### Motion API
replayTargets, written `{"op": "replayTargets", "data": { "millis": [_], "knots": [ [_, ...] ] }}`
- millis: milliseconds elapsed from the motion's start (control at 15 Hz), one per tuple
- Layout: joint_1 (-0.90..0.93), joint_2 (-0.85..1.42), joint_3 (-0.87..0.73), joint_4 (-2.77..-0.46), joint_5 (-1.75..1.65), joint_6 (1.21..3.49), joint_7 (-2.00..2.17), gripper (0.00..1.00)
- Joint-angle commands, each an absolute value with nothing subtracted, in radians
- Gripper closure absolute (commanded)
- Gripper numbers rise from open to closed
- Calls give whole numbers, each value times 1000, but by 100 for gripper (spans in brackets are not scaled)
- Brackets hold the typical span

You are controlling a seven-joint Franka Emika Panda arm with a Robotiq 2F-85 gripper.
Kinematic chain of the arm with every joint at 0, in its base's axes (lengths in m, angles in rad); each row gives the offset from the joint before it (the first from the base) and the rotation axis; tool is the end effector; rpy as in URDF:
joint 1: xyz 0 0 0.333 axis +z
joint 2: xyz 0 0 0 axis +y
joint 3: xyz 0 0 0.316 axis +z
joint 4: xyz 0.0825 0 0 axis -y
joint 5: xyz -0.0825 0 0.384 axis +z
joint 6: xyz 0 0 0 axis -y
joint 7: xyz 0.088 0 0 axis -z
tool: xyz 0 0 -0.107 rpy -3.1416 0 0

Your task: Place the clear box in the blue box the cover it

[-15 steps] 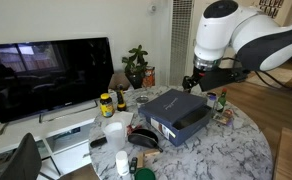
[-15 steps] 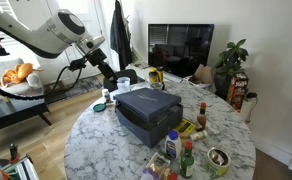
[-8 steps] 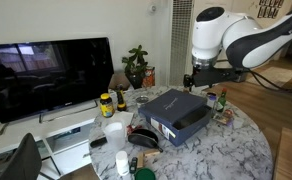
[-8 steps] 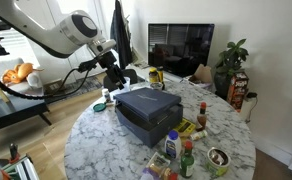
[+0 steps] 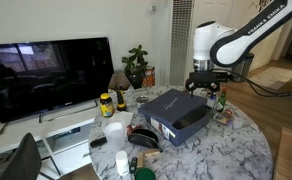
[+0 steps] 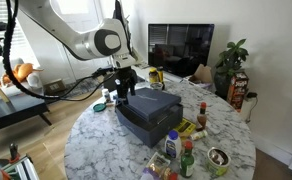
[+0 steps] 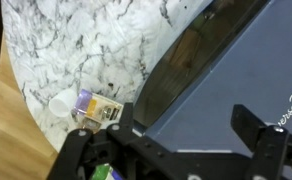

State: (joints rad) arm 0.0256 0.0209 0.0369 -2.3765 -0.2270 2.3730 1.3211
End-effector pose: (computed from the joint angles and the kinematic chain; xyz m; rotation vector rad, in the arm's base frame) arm 0.4947 0.0285 0.3117 2.5668 -1.5617 0.1207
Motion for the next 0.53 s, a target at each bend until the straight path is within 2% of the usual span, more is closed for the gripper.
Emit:
{"op": "replayTargets", "data": {
  "millis": [0, 200, 267, 333, 467],
  "knots": [
    [7, 26, 14, -2414, 0, 2444, 1238, 3],
    [-1, 15, 5, -2448, 188, 2534, 1151, 11],
    [-1, 17, 3, -2463, 218, 2573, 1130, 19],
    [-1, 21, 3, -2479, 249, 2607, 1106, 13],
    [0, 30, 2, -2509, 303, 2669, 1062, 12]
  ]
}}
